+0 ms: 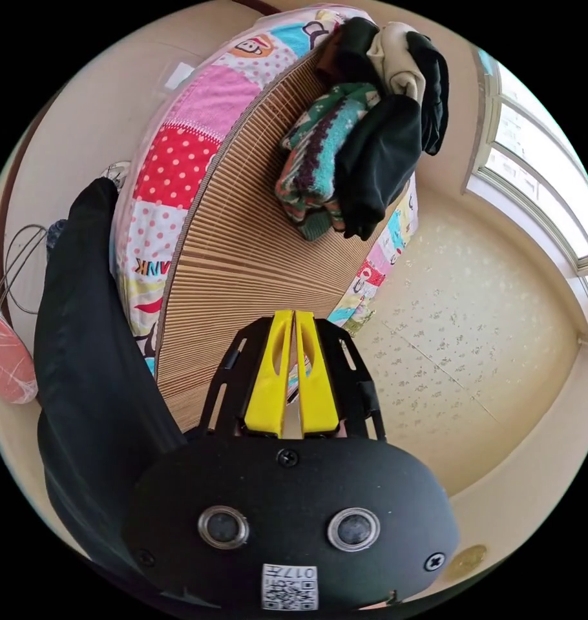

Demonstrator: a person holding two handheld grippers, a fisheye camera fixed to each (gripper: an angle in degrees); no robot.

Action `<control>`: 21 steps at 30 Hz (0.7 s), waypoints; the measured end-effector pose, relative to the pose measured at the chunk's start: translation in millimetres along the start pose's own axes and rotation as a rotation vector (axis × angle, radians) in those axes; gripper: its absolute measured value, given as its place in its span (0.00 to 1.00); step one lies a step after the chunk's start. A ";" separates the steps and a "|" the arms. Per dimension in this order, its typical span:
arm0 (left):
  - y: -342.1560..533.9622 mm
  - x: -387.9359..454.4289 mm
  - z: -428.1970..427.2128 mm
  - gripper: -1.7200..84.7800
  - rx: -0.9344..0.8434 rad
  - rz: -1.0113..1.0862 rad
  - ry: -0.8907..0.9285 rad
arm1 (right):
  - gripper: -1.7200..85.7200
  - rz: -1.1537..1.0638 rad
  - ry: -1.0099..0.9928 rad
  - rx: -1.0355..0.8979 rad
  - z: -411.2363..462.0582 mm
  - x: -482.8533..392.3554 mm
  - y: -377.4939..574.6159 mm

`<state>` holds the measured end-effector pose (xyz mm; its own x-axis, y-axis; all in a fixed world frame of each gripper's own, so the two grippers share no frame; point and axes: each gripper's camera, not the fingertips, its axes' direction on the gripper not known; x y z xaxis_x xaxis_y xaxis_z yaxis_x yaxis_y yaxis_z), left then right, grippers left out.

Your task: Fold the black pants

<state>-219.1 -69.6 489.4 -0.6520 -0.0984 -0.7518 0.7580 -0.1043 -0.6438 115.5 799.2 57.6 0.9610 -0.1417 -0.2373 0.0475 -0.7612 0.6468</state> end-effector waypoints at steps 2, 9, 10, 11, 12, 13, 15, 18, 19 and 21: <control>-0.9 -3.5 5.1 0.01 -0.009 -0.007 0.005 | 0.03 -0.049 0.057 -0.531 94.4 -6.7 5.0; 0.2 -30.1 37.7 0.01 -0.062 -0.067 0.014 | 0.03 0.362 0.300 -1.710 221.0 80.7 181.8; -0.1 -33.2 41.0 0.01 -0.070 -0.070 0.019 | 0.03 0.423 0.432 -1.800 214.7 98.7 213.2; -0.4 -34.3 41.9 0.01 -0.073 -0.069 0.020 | 0.03 0.502 0.580 -1.825 203.3 118.8 237.4; -1.5 -36.3 42.4 0.01 -0.077 -0.067 0.019 | 0.03 0.556 0.655 -1.826 195.8 129.2 247.8; -3.1 -38.3 41.0 0.01 -0.076 -0.065 0.016 | 0.03 0.668 0.789 -1.832 179.4 147.5 266.6; -6.5 -41.5 35.4 0.01 -0.068 -0.066 0.013 | 0.04 0.773 0.867 -1.789 160.5 160.5 283.9; -13.6 -47.5 19.2 0.01 -0.030 -0.074 0.029 | 0.05 0.846 0.745 -1.475 144.6 157.0 272.9; -16.6 -49.6 12.3 0.01 -0.012 -0.074 0.038 | 0.06 0.855 0.690 -1.314 138.7 152.6 257.8; -21.1 -52.5 3.6 0.01 0.007 -0.072 0.044 | 0.08 0.831 0.691 -1.091 129.3 143.7 229.0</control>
<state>-200.9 -65.8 543.1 -0.7033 -0.0473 -0.7093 0.7091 -0.1167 -0.6954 229.2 522.7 77.9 0.7363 0.2684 0.6211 -0.6757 0.2452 0.6952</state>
